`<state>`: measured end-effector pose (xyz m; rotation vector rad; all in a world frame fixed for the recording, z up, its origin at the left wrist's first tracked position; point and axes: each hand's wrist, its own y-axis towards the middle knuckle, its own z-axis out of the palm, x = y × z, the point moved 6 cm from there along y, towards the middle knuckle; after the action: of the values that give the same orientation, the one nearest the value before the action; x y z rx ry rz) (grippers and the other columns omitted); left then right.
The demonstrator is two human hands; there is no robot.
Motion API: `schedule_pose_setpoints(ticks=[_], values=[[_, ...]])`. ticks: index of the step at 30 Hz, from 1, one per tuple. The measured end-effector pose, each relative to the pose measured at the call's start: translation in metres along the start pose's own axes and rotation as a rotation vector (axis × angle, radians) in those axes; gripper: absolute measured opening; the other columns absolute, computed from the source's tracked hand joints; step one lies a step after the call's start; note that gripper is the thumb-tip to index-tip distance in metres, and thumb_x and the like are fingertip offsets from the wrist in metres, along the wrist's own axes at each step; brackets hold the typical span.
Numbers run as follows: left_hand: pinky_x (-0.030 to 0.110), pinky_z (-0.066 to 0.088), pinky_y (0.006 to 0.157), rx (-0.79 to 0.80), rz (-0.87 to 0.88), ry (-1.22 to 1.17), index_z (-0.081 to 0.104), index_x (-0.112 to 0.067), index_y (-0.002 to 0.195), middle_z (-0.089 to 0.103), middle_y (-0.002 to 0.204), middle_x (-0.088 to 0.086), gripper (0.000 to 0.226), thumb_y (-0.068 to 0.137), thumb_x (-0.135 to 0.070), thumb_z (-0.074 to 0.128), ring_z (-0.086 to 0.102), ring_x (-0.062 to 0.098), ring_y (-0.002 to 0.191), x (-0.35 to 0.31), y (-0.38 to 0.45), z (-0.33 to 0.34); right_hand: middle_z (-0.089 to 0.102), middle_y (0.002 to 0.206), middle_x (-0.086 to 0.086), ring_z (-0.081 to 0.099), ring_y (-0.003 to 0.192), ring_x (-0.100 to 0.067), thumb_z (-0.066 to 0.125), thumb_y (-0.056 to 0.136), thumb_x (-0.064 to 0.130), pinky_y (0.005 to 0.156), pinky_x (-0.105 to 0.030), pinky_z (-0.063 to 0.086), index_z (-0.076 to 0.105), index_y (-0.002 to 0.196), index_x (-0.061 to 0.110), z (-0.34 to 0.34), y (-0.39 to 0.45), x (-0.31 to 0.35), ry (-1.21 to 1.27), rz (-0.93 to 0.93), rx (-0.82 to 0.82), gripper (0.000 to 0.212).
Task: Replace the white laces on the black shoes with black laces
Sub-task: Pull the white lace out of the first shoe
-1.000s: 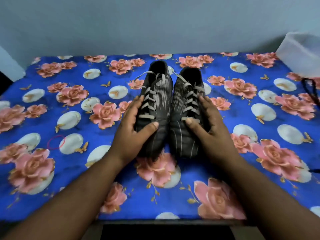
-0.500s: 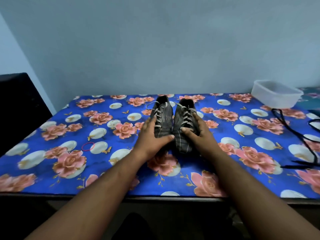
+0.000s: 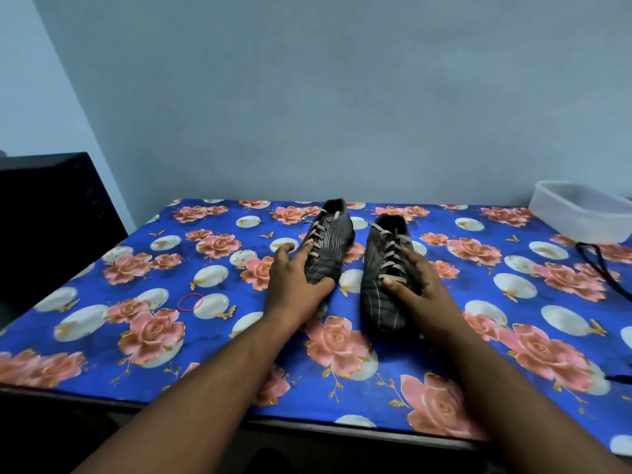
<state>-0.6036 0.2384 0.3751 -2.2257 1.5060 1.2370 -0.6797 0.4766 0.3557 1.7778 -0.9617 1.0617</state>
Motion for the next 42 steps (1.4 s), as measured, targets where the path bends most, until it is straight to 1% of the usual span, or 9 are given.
schedule_pose_setpoints(ticks=[14,21,25,28,31,33,37,39,42], values=[[0.035,0.035,0.113,-0.166,-0.238,0.152,0.050,-0.016,0.147,0.031,0.154,0.016,0.078,0.078,-0.037,0.080,0.042,0.033,0.137,0.090,0.071,-0.086,0.041,0.152,0.017,0.042,0.139,-0.005,0.075,0.090,0.034,0.117,-0.044,0.038,0.045,0.147,0.043,0.001,-0.001,0.002,0.002,0.002,-0.003,0.065],[0.050,0.028,0.120,-0.178,-0.193,0.327,0.040,-0.022,0.154,0.027,0.163,0.012,0.083,0.083,-0.046,0.073,0.029,0.033,0.147,0.086,0.071,-0.078,0.043,0.151,0.015,0.045,0.137,-0.008,0.075,0.088,0.039,0.115,-0.047,0.041,0.044,0.145,0.047,0.000,-0.002,0.002,-0.008,0.024,0.005,0.066],[0.050,0.019,0.120,-0.251,-0.017,0.432,0.045,-0.019,0.150,0.034,0.160,0.014,0.077,0.084,-0.047,0.072,0.029,0.032,0.148,0.046,0.059,-0.060,0.045,0.149,0.015,0.049,0.134,-0.008,0.076,0.088,0.039,0.112,-0.047,0.044,0.044,0.145,0.047,0.000,-0.003,0.005,0.017,0.040,0.006,0.066],[0.044,0.029,0.118,-0.120,0.137,0.234,0.050,-0.018,0.147,0.039,0.156,0.011,0.070,0.086,-0.043,0.074,0.036,0.029,0.144,0.004,0.050,-0.021,0.047,0.148,0.015,0.051,0.131,-0.007,0.076,0.088,0.035,0.109,-0.041,0.047,0.041,0.147,0.045,-0.001,-0.005,0.006,0.028,0.054,-0.001,0.069],[0.033,0.034,0.116,0.121,0.128,-0.074,0.047,-0.017,0.148,0.041,0.153,0.008,0.065,0.092,-0.037,0.072,0.040,0.022,0.142,-0.031,0.043,0.028,0.053,0.137,0.018,0.059,0.116,0.007,0.075,0.090,0.026,0.084,-0.014,0.054,0.037,0.148,0.043,0.000,-0.005,0.007,0.150,0.095,-0.023,0.071],[0.033,0.032,0.117,0.229,0.084,-0.207,0.044,-0.017,0.151,0.041,0.153,0.007,0.064,0.095,-0.039,0.068,0.041,0.018,0.141,-0.047,0.043,0.054,0.052,0.130,0.026,0.059,0.104,0.018,0.074,0.090,0.022,0.074,-0.008,0.051,0.030,0.145,0.046,0.002,-0.003,0.005,0.229,0.114,-0.046,0.074],[0.038,0.039,0.114,0.388,-0.034,-0.457,0.041,-0.028,0.151,0.048,0.147,0.000,0.069,0.091,-0.047,0.068,0.051,0.014,0.130,-0.062,0.052,0.091,0.057,0.133,0.023,0.064,0.116,-0.003,0.082,0.082,0.035,0.095,-0.036,0.057,0.032,0.138,0.055,0.008,0.004,-0.006,0.291,0.175,-0.035,0.077],[0.036,0.044,0.108,0.416,-0.018,-0.540,0.052,-0.033,0.137,0.060,0.133,-0.006,0.053,0.088,-0.043,0.071,0.060,0.008,0.117,-0.063,0.049,0.101,0.068,0.124,0.010,0.070,0.109,-0.012,0.078,0.088,0.020,0.092,-0.039,0.059,0.044,0.138,0.038,0.007,0.014,-0.004,0.335,0.225,0.000,0.063],[0.041,0.041,0.115,0.374,0.032,-0.574,0.042,-0.028,0.151,0.053,0.147,-0.005,0.093,0.070,-0.064,0.068,0.052,0.009,0.134,-0.051,0.050,0.111,0.076,0.111,0.003,0.074,0.100,-0.016,0.077,0.088,0.022,0.089,-0.040,0.059,0.061,0.127,0.026,-0.007,0.040,0.001,0.243,0.285,0.041,0.042]])
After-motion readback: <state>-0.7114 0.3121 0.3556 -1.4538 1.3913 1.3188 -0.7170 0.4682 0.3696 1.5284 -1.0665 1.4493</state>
